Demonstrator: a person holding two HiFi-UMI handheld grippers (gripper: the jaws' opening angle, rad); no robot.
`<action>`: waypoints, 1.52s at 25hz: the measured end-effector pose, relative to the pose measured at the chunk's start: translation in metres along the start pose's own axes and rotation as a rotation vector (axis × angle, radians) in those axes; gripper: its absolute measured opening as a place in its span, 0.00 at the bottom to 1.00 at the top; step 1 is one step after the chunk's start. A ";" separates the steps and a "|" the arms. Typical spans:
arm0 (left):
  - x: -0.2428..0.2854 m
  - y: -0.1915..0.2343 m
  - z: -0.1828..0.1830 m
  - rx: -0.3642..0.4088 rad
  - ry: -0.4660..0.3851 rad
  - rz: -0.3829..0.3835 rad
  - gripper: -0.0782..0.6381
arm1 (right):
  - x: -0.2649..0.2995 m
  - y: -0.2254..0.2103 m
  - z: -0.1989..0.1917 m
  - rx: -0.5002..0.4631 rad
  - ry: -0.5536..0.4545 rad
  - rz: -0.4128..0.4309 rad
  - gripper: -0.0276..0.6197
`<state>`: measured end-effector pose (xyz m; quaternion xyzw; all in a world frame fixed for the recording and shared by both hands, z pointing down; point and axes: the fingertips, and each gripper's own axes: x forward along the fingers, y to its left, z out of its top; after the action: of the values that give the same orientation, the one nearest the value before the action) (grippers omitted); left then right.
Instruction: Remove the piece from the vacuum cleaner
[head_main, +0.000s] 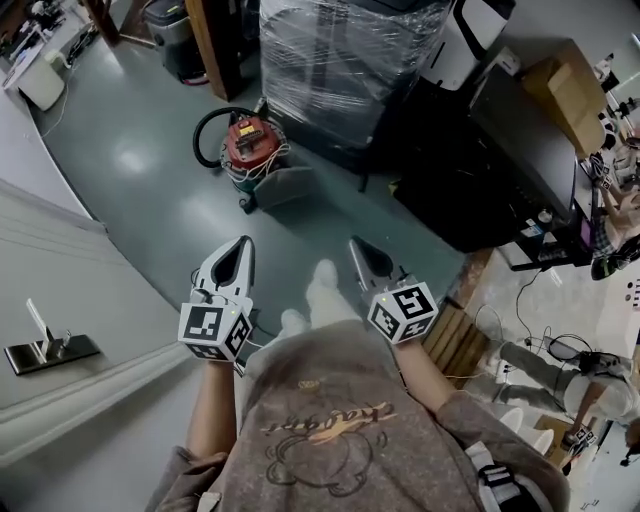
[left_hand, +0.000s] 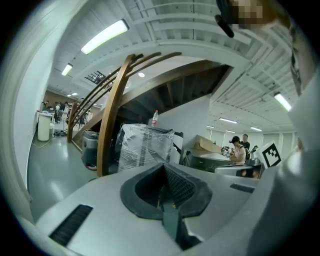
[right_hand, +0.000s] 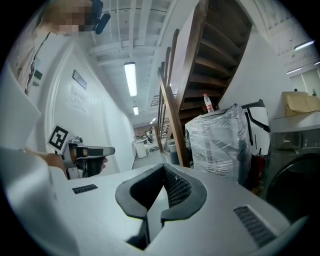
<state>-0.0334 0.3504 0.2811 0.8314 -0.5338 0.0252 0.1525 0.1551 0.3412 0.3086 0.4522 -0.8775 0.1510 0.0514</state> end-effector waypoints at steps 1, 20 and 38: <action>0.004 0.001 0.001 0.001 0.002 -0.008 0.11 | 0.002 -0.001 -0.001 0.004 0.001 -0.007 0.04; 0.125 0.080 0.037 -0.010 0.029 0.005 0.11 | 0.143 -0.060 0.037 0.037 0.029 0.042 0.04; 0.264 0.154 0.091 -0.053 -0.013 0.137 0.11 | 0.298 -0.139 0.100 -0.007 0.080 0.205 0.04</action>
<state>-0.0693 0.0337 0.2830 0.7887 -0.5909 0.0159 0.1689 0.0973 0.0021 0.3118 0.3535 -0.9169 0.1703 0.0722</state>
